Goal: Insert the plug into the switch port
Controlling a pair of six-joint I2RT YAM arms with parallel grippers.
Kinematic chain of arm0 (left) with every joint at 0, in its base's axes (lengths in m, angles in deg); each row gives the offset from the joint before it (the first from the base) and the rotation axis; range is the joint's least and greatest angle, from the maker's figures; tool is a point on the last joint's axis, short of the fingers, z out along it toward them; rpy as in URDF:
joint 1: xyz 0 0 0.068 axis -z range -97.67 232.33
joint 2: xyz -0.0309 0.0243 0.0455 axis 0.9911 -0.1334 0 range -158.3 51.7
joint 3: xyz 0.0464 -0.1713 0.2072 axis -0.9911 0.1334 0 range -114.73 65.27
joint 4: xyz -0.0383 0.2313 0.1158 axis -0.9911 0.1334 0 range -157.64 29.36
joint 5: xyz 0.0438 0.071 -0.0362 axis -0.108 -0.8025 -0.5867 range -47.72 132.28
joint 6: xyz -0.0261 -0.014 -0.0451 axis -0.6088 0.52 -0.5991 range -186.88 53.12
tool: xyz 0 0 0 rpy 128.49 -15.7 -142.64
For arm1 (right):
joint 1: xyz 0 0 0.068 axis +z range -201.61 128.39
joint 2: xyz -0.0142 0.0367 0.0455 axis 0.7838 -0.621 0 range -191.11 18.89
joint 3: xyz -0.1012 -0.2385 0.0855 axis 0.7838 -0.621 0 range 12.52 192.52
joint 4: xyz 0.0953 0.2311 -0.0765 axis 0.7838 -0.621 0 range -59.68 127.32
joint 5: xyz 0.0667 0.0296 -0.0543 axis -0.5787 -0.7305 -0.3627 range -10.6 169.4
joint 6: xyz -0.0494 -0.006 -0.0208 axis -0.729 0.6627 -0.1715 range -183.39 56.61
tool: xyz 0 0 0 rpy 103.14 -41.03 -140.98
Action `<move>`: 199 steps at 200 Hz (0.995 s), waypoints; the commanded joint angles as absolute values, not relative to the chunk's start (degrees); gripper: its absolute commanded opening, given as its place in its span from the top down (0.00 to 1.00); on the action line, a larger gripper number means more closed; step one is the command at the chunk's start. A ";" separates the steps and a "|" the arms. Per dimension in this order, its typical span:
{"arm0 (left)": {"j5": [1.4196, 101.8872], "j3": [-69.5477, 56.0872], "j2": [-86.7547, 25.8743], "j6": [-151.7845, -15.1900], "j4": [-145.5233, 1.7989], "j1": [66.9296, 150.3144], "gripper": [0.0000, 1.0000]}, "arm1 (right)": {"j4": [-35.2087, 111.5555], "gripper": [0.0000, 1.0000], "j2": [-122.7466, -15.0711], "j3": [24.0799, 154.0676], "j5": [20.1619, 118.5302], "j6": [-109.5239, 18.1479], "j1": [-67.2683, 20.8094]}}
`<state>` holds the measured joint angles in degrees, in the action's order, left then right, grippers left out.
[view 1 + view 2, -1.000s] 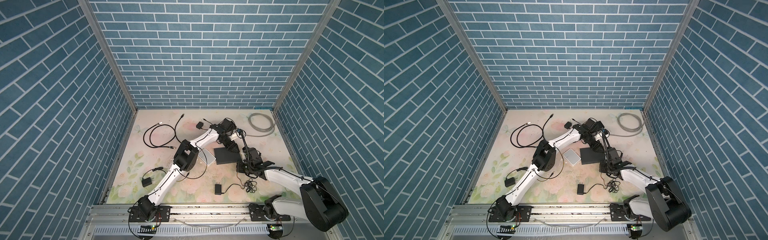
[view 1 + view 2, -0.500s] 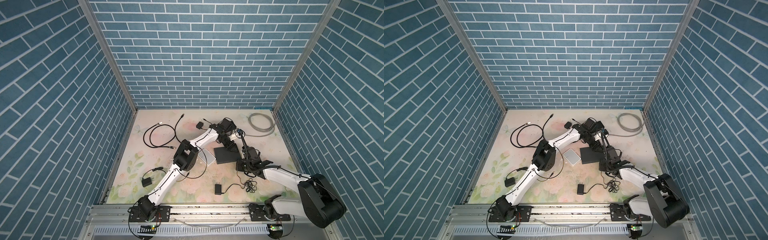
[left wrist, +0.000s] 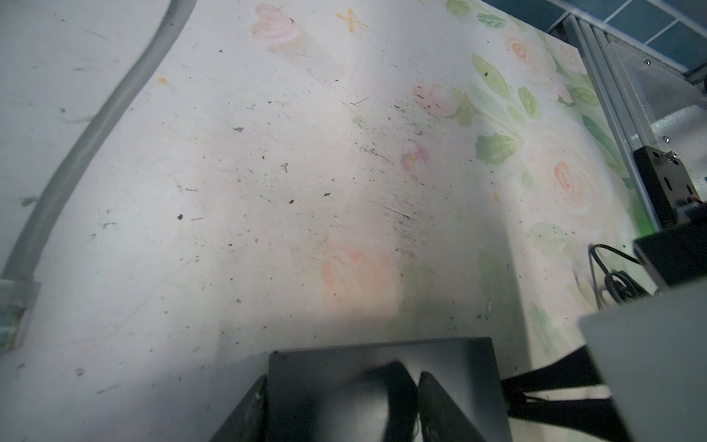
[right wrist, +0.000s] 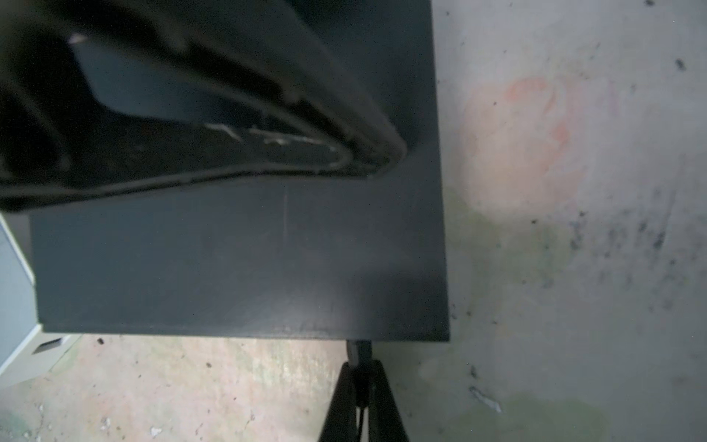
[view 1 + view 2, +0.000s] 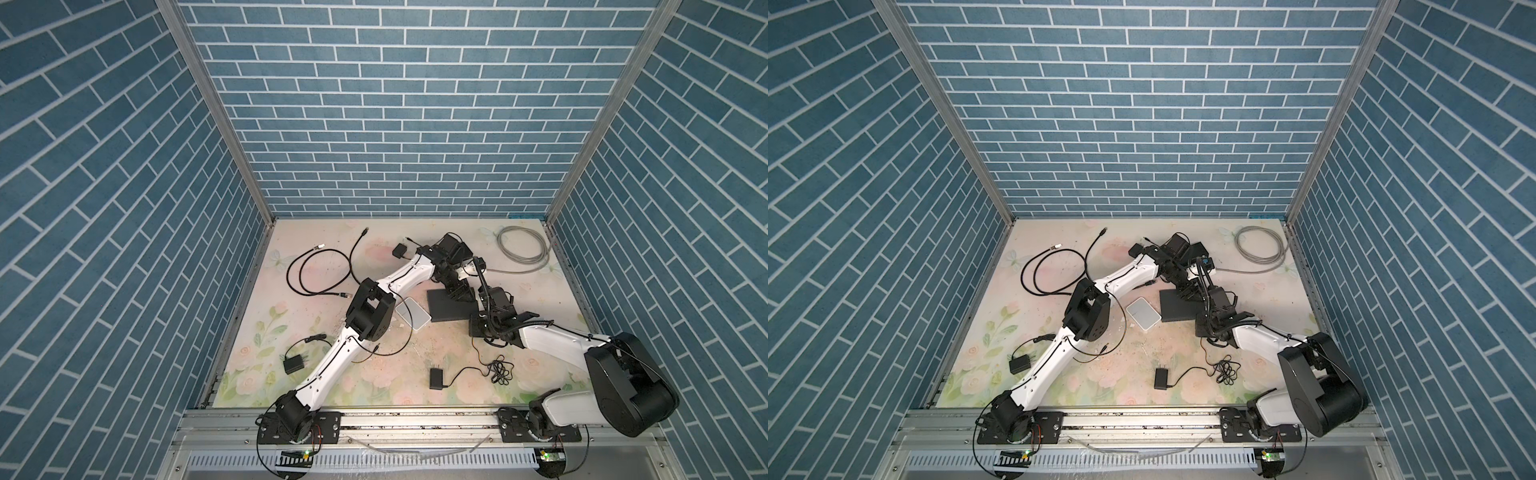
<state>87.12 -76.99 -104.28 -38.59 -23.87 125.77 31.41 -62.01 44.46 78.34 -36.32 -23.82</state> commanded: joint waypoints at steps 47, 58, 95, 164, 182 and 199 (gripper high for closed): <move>100.82 -75.62 -107.90 -36.47 -5.79 130.67 0.41 | 45.71 1.00 -70.75 44.16 89.42 -39.50 -25.14; 100.61 -75.62 -107.86 -36.74 -5.85 130.67 0.41 | 44.84 0.97 -69.86 44.49 89.47 -39.82 -25.17; 93.62 -75.32 -107.91 -42.86 -10.76 130.17 0.39 | 37.58 0.84 -65.92 44.34 85.77 -39.37 -25.10; 85.56 -72.68 -106.59 -56.28 -22.97 127.74 0.35 | 24.82 0.69 -54.51 42.57 83.01 -34.34 -25.16; 85.21 -72.56 -106.80 -58.44 -24.27 127.18 0.35 | 22.09 0.61 -50.81 42.97 81.76 -34.04 -25.20; 84.61 -72.28 -106.76 -59.71 -25.47 126.90 0.35 | 20.41 0.60 -48.22 43.42 79.49 -34.20 -25.18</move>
<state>87.56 -74.84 -104.30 -55.20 -28.27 127.00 25.33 -51.61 43.26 81.27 -36.03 -25.02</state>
